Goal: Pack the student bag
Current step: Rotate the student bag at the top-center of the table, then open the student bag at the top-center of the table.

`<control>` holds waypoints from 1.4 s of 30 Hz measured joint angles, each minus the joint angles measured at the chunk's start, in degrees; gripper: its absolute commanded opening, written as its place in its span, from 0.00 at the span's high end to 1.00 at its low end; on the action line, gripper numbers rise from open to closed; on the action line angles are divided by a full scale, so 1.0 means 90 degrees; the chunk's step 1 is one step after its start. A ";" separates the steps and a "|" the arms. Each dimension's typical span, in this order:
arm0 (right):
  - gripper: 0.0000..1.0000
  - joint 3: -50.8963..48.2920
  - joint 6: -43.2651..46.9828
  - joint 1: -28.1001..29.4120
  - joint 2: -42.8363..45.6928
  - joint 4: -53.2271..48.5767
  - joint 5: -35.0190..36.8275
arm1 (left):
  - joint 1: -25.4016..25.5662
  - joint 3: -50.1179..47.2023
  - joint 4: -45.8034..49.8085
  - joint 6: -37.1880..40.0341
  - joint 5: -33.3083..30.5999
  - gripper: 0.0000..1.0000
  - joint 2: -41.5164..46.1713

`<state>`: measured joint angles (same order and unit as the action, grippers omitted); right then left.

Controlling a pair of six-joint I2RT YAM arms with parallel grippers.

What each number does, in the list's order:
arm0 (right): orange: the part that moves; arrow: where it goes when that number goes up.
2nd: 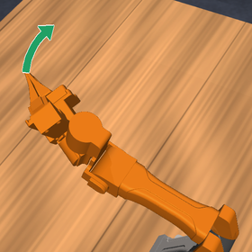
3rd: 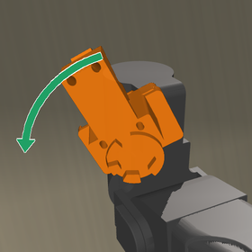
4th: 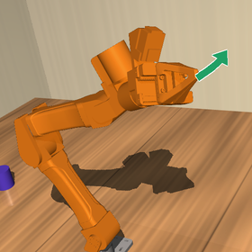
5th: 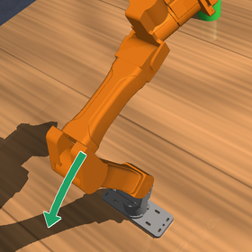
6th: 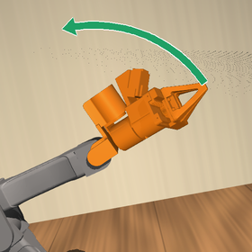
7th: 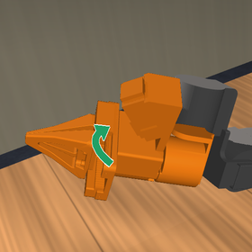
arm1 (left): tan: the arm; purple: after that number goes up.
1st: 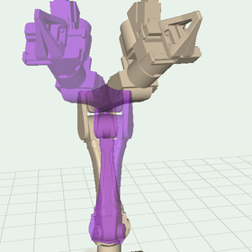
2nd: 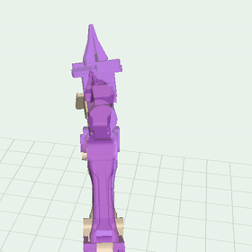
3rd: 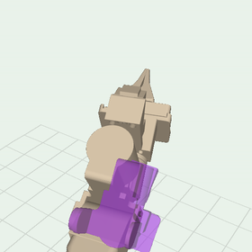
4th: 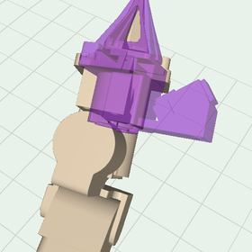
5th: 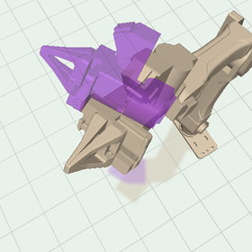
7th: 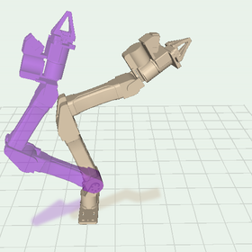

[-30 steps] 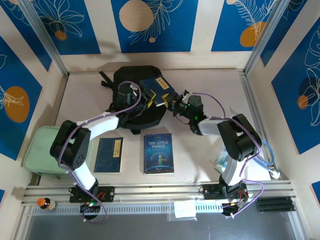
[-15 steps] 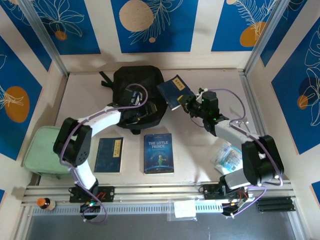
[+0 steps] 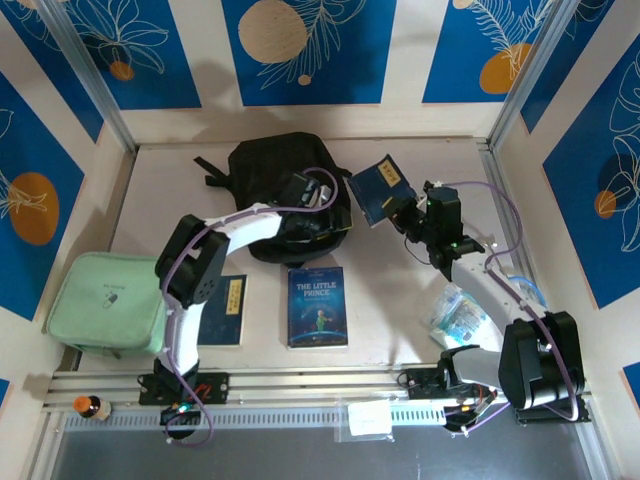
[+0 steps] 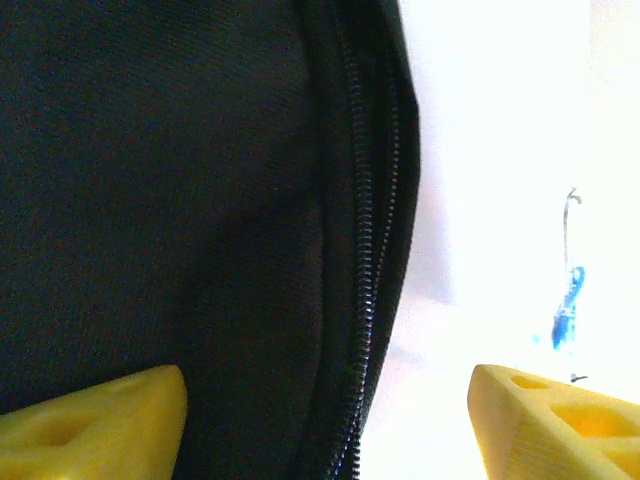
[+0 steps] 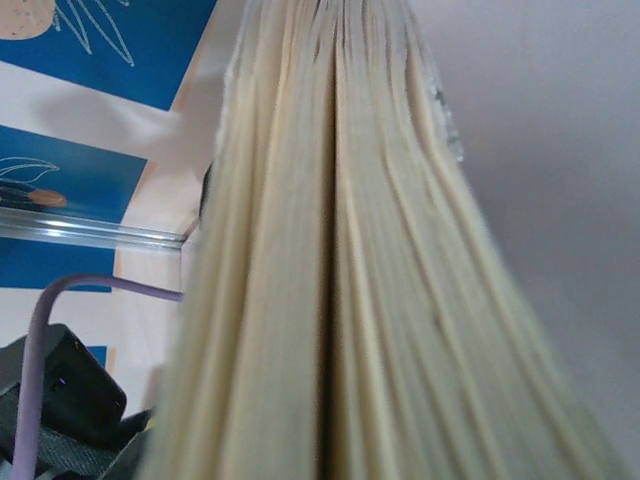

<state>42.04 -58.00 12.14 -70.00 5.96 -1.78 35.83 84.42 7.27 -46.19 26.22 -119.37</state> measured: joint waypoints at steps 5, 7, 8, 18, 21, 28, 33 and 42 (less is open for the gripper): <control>0.96 -0.0134 0.0066 -0.0153 0.0049 -0.0219 0.0046 | 0.0095 0.0702 0.0019 0.0121 0.0206 0.28 -0.0410; 0.97 -0.0151 0.0114 -0.0226 0.0083 -0.0325 0.0044 | 0.0104 0.0911 0.0381 0.0544 0.0134 0.27 -0.0398; 0.97 -0.0151 0.0136 -0.0260 0.0100 -0.0381 0.0044 | 0.0107 0.1052 0.0653 0.0867 0.0007 0.26 -0.0376; 0.97 -0.0214 0.0282 -0.0610 0.0449 -0.0624 0.0063 | 0.0104 0.1188 0.3344 0.4809 -0.2113 0.19 0.1202; 0.97 -0.0265 0.0279 -0.0627 0.0457 -0.0644 0.0063 | 0.0107 0.0979 0.3742 0.5739 -0.2429 0.21 0.1654; 0.97 -0.0272 0.0279 -0.0631 0.0457 -0.0702 0.0061 | 0.0107 0.0612 0.4454 0.7218 -0.2722 0.27 0.1851; 0.97 -0.0272 0.0277 -0.0644 0.0457 -0.0750 0.0063 | 0.0131 0.0780 0.5000 0.7740 -0.2834 0.31 0.1608; 0.97 -0.0284 0.0274 -0.0648 0.0457 -0.0765 0.0061 | 0.0299 0.0891 0.5151 0.8087 -0.3378 0.48 0.1059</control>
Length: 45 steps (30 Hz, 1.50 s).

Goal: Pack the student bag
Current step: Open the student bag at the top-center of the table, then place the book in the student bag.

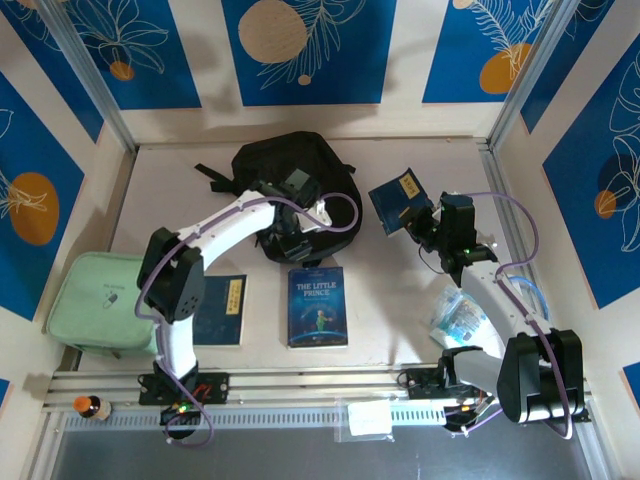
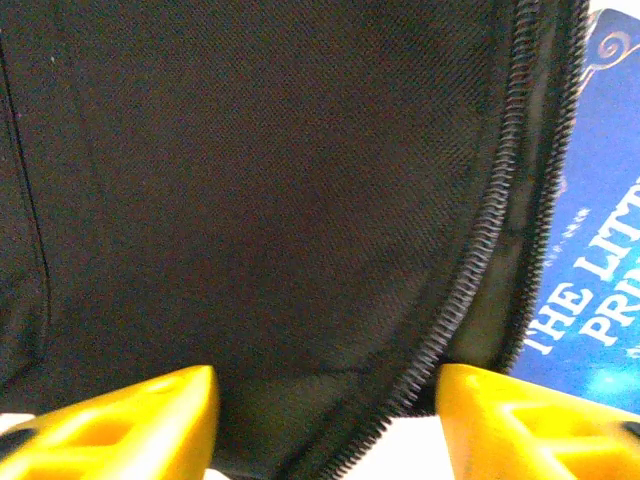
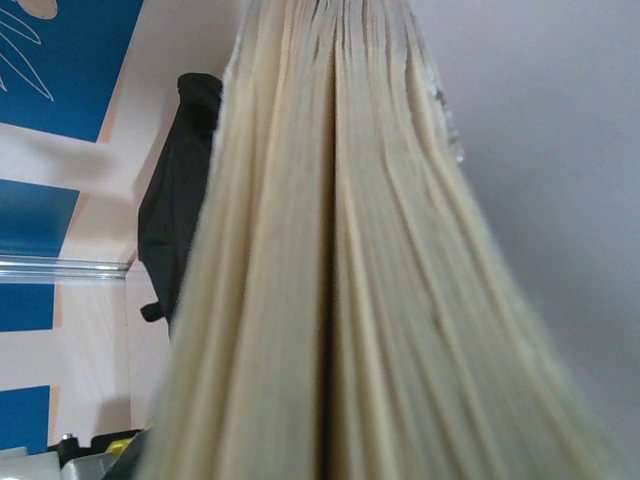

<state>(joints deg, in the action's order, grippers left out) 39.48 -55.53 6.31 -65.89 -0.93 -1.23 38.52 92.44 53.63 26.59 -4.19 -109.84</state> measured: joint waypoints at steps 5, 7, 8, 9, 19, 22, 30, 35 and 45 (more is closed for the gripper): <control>0.97 -0.0027 -0.0019 0.0000 0.0000 0.0002 -0.0002 | 0.0044 0.0233 -0.0010 0.0095 -0.0274 0.50 -0.0274; 0.97 -0.0034 -0.0024 0.0000 0.0000 0.0002 -0.0002 | 0.0063 0.0296 -0.0027 0.0109 -0.0379 0.50 -0.0369; 0.97 -0.0039 -0.0027 0.0000 0.0000 0.0000 -0.0002 | 0.0075 0.0325 -0.0029 0.0109 -0.0430 0.50 -0.0423; 0.97 -0.0046 -0.0024 0.0000 0.0000 0.0002 -0.0002 | 0.0083 0.0333 -0.0046 0.0112 -0.0461 0.53 -0.0474; 0.97 -0.0097 -0.0044 0.0000 0.0000 -0.0002 0.0000 | 0.0121 0.0488 -0.0136 0.0044 -0.0590 0.91 -0.0537; 0.97 -0.0097 -0.0044 0.0000 0.0015 -0.0015 0.0000 | 0.0090 0.0486 -0.0243 -0.0102 -0.0583 0.96 -0.0418; 0.97 -0.0097 -0.0041 0.0000 0.0342 -0.0325 0.0017 | -0.0357 0.0253 -0.0981 -0.0804 -0.0204 0.97 0.0568; 0.98 -0.0097 -0.0039 0.0000 0.0969 -0.0736 0.0253 | -0.0753 -0.0228 -0.1698 -0.1430 0.0085 1.00 0.1214; 0.98 -0.0085 -0.0219 0.0855 0.1207 -0.1486 0.0517 | -0.0918 -0.1809 -0.3657 -0.2004 0.0369 1.00 0.2183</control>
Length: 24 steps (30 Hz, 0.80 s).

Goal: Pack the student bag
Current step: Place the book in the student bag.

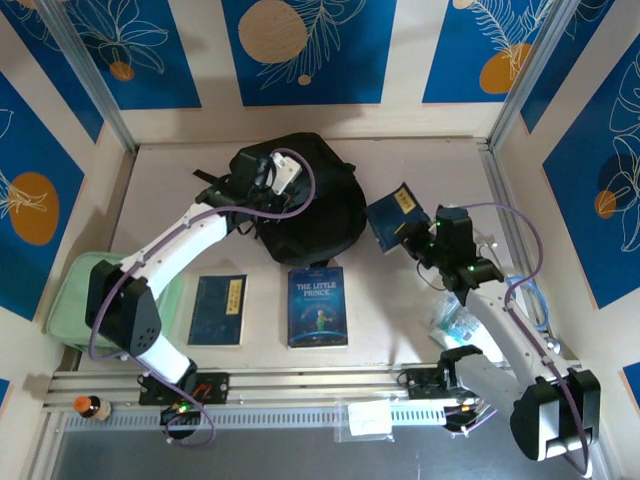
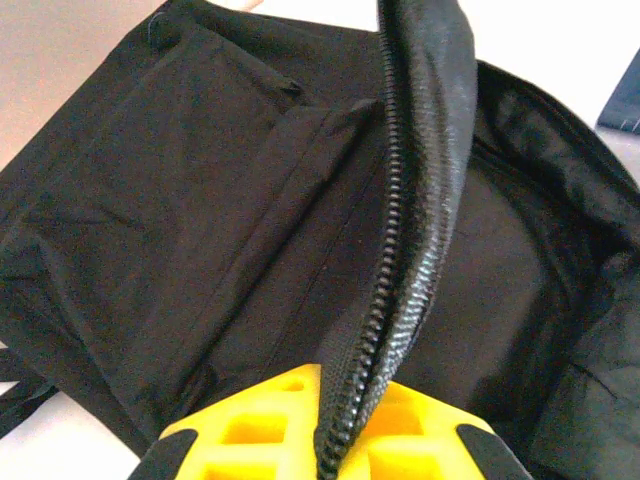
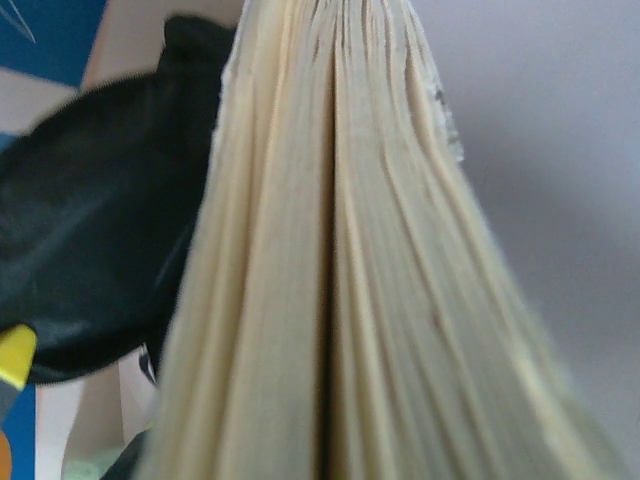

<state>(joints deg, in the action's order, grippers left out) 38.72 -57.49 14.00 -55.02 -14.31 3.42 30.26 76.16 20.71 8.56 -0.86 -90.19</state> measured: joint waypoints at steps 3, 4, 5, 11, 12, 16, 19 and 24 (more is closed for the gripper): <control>0.98 0.0070 -0.0199 0.0245 -0.0189 -0.0034 -0.0070 | 0.0000 -0.0379 -0.0500 -0.0027 0.0192 1.00 0.0238; 0.98 0.0104 -0.0284 0.0294 -0.0294 -0.0010 -0.0104 | 0.0000 -0.0461 -0.0629 -0.0032 0.0253 1.00 0.0299; 0.98 0.0136 -0.0364 0.0347 -0.0415 0.0022 -0.0143 | 0.0000 -0.0532 -0.0758 -0.0041 0.0299 1.00 0.0355; 0.98 0.0420 -0.0753 0.0690 -0.1112 0.0340 -0.0410 | 0.0000 -0.0967 -0.1445 -0.0032 0.0639 1.00 0.0622; 0.98 0.0508 -0.0799 0.0755 -0.1226 0.0408 -0.0457 | 0.0000 -0.1093 -0.1608 -0.0017 0.0697 1.00 0.0687; 0.98 0.0770 -0.0925 0.0954 -0.1532 0.0624 -0.0619 | 0.0000 -0.1382 -0.1967 -0.0015 0.0835 1.00 0.0848; 0.98 0.0923 -0.1056 0.1035 -0.1746 0.0845 -0.0780 | 0.0000 -0.1399 -0.2135 -0.0015 0.0911 1.00 0.0848; 0.99 0.1175 -0.1513 0.1035 -0.2358 0.1163 -0.1307 | 0.0000 -0.1423 -0.2334 -0.0015 0.0979 1.00 0.0848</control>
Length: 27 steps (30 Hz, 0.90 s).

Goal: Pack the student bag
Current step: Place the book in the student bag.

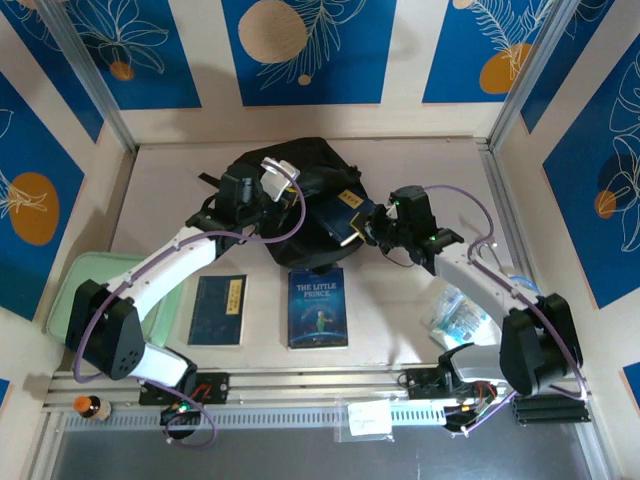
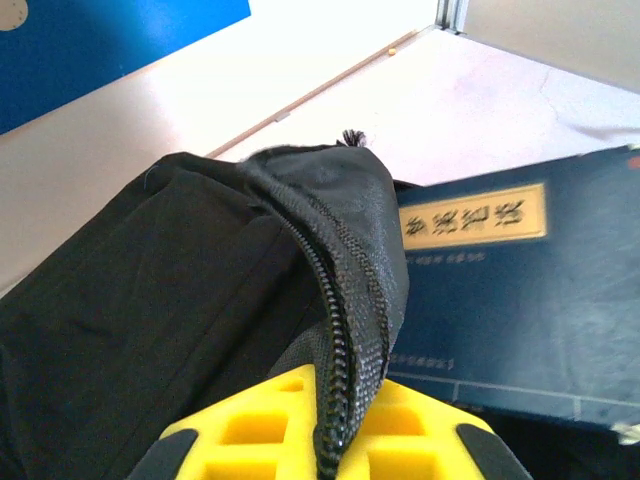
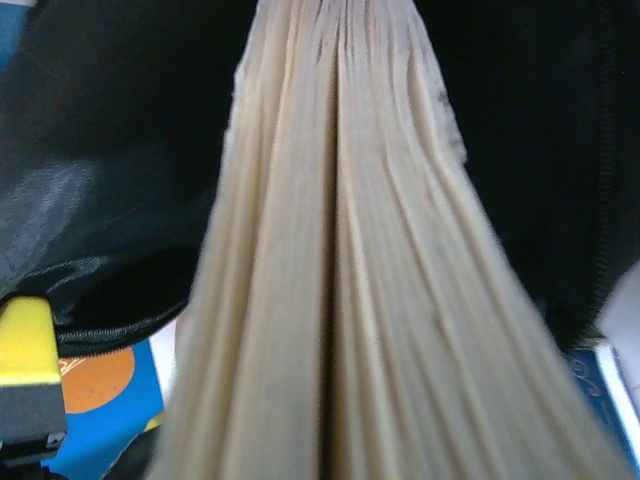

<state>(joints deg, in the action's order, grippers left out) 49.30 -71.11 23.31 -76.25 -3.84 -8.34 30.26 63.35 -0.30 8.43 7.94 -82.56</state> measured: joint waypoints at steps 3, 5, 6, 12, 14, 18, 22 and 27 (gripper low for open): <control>0.99 0.0189 -0.0345 0.0012 -0.0440 0.0219 -0.0260 | 0.0000 0.0000 -0.0068 0.0000 0.0073 1.00 0.0000; 0.99 0.0301 -0.0597 0.0012 -0.0699 0.0406 -0.0420 | 0.0000 0.0000 -0.0107 -0.0002 0.0109 1.00 0.0000; 0.99 0.0376 -0.0712 0.0012 -0.0828 0.0478 -0.0493 | 0.0000 0.0000 -0.0112 -0.0002 0.0121 1.00 0.0000; 0.98 0.0835 -0.1061 0.0085 -0.1472 0.1229 -0.0634 | 0.0000 0.0000 -0.0158 -0.0005 0.0216 1.00 0.0000; 0.98 0.0840 -0.1161 0.0114 -0.1634 0.1630 -0.0631 | 0.0000 0.0000 -0.0216 -0.0007 0.0240 1.00 0.0000; 0.98 0.0959 -0.1275 0.0177 -0.2137 0.2220 -0.0634 | 0.0000 0.0000 -0.0287 -0.0027 0.0265 1.00 0.0000; 0.98 0.1535 -0.1241 0.0282 -0.2897 0.2334 -0.0571 | 0.0000 0.0000 -0.0294 -0.0063 0.0287 1.00 0.0000; 0.96 0.2334 -0.1027 0.0333 -0.3893 0.2487 -0.0333 | 0.0000 -0.0024 -0.0379 -0.0121 0.0226 1.00 -0.0005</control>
<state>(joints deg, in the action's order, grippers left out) 70.30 -80.36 26.30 -111.28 18.55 -11.33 30.26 63.13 -3.70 7.33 9.98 -82.61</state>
